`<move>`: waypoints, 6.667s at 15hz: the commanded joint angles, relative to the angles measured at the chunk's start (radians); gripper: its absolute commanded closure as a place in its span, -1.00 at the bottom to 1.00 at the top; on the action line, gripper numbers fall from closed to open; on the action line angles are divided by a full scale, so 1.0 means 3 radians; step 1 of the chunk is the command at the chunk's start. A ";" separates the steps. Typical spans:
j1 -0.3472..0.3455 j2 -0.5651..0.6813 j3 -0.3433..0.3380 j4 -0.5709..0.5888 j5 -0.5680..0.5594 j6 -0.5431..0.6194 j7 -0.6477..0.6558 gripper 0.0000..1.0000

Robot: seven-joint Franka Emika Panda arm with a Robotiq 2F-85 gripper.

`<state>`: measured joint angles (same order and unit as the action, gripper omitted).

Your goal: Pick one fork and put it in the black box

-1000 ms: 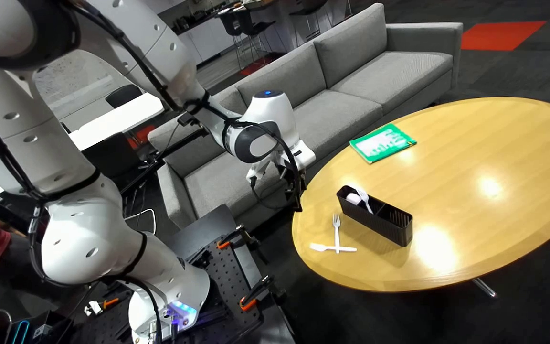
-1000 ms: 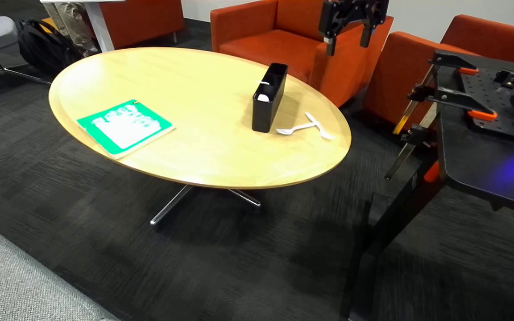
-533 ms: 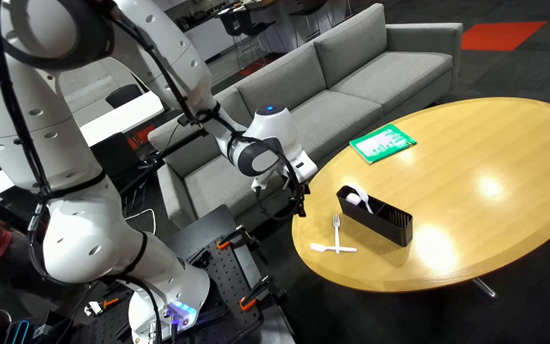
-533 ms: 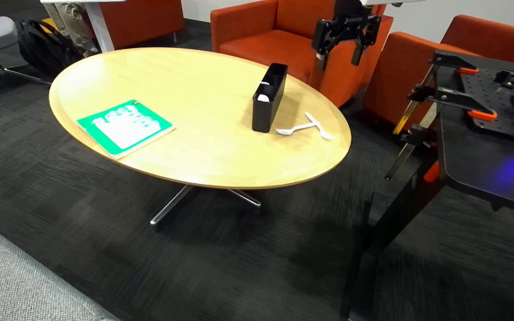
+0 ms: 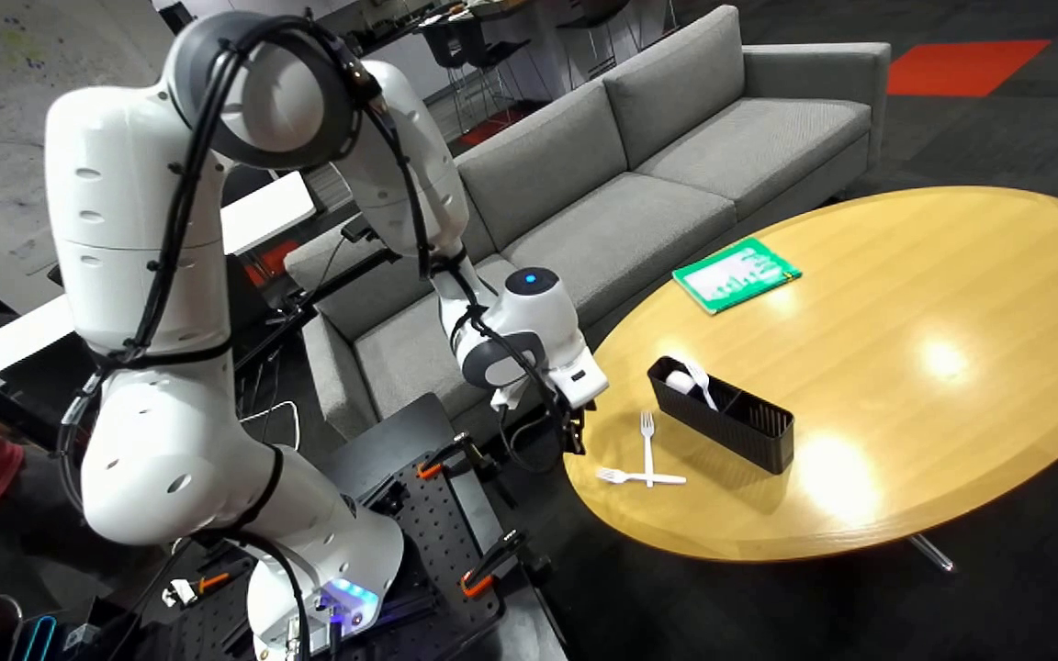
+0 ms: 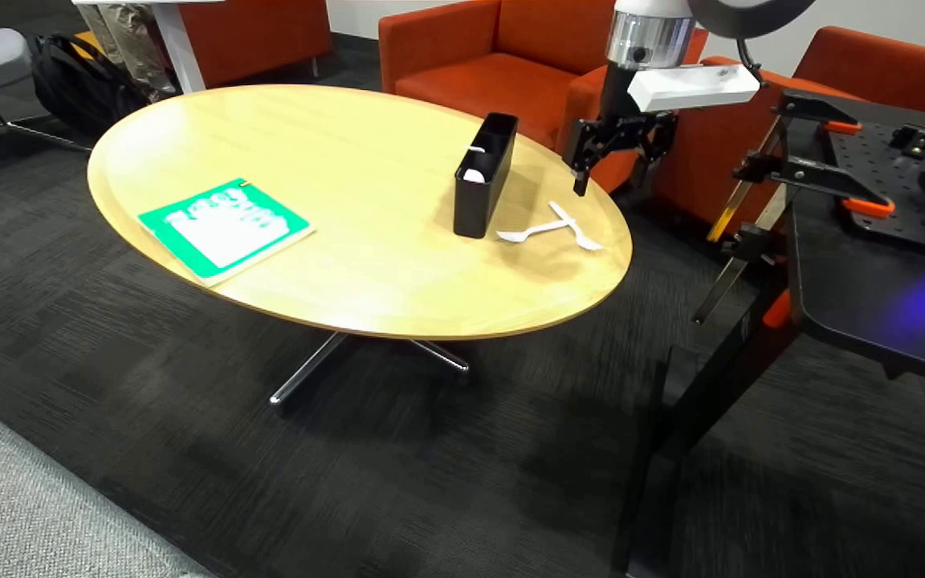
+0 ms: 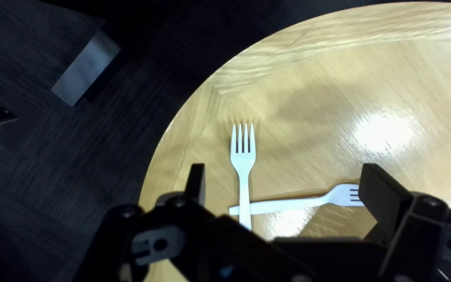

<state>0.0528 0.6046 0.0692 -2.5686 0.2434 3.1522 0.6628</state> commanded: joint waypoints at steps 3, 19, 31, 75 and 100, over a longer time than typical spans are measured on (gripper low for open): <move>-0.0086 0.0609 -0.0046 0.0389 0.0202 0.0261 -0.0203 -1.00; -0.0104 0.1318 -0.0130 0.1030 0.0325 0.0317 -0.0313 -0.47; 0.0164 0.1174 -0.0264 0.0965 0.0445 0.0255 -0.0269 0.96; -0.1557 -0.0431 0.0010 0.1337 0.3529 -0.3631 -0.1617 0.94; -0.1064 0.1161 -0.0623 0.2329 0.4827 -0.4073 -0.1577 0.94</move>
<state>-0.2903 0.9207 -0.0952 -1.9055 1.6619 1.9332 0.1775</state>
